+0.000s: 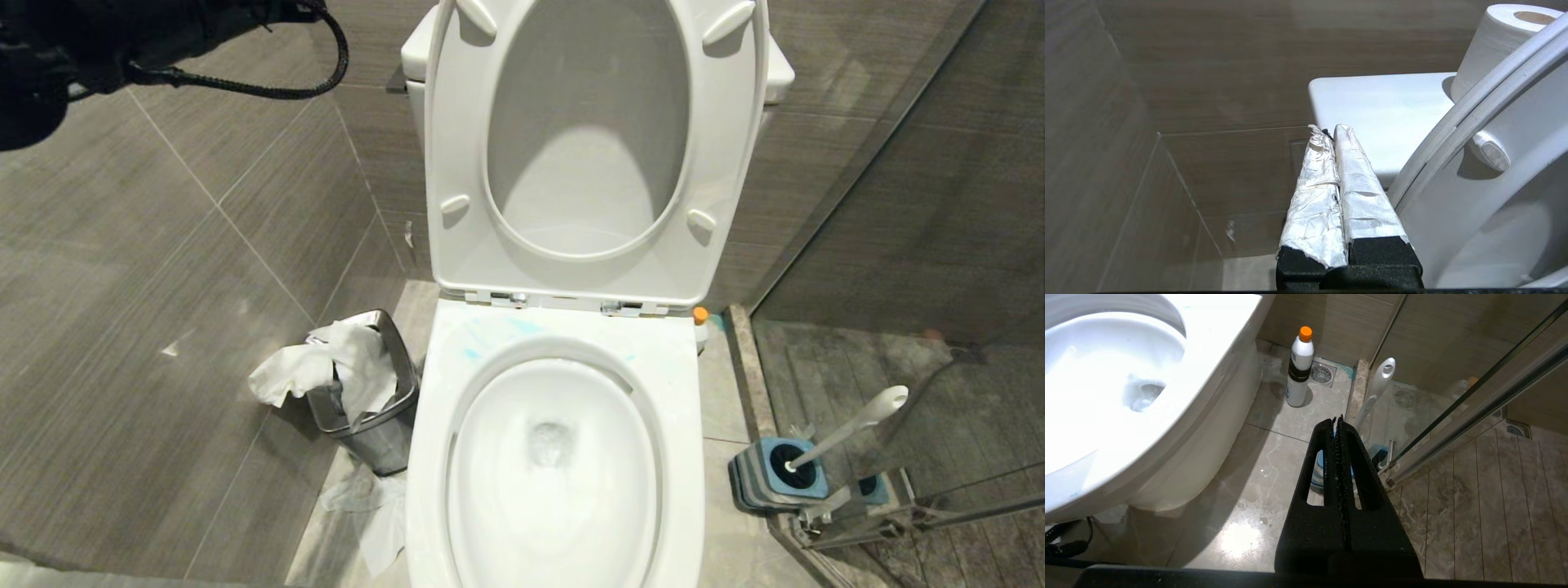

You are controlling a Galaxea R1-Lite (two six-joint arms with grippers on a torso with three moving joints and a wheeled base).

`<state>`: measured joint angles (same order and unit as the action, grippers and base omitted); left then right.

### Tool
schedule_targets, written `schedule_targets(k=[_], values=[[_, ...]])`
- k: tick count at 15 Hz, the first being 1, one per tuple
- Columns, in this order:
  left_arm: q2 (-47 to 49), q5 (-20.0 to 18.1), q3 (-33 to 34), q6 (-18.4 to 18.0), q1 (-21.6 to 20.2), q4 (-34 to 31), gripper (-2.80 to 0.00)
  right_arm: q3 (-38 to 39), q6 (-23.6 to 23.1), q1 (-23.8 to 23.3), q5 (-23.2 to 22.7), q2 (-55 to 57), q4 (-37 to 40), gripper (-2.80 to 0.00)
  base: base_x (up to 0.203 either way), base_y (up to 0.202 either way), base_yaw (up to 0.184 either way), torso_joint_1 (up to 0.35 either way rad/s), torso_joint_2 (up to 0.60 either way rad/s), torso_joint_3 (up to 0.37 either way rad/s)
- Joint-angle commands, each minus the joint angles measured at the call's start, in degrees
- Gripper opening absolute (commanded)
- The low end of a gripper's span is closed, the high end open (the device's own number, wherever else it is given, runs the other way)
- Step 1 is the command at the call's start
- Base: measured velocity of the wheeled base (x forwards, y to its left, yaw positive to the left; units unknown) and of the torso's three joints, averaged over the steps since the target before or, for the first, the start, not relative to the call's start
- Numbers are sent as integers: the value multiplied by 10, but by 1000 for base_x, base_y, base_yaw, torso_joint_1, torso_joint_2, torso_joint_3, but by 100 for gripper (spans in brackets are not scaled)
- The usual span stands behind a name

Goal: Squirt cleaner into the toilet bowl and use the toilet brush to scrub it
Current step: Close the toilet lid

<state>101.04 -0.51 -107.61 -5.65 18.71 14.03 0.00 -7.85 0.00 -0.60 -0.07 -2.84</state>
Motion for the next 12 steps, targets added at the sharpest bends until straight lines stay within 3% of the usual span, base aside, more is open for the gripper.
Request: schedule_targets(k=[1,3,5,8,10,12], values=[[-20,-10,13,-20,0,34,-280,0,-1,0,0,1,-1,-280,0,0,0,0,0,0],[-14,-23,-5,10,5,40,-280,0,-1,0,0,1,-1,-280,0,0,0,0,0,0],[-4,-50,-11,12,-5,46,-280,0,-1,0,0,1,-1,-280,0,0,0,0,0,0],[18,-157,-12,29,-59,47,-280,0,-1,0,0,1,-1,-280,0,0,0,0,0,0],[50,-194,-34,104,-67,55,-280,0,-1,0,0,1,-1,-280,0,0,0,0,0,0],[88,-241,-42,150,-71,125,-280,0,-1,0,0,1,-1,-280,0,0,0,0,0,0]])
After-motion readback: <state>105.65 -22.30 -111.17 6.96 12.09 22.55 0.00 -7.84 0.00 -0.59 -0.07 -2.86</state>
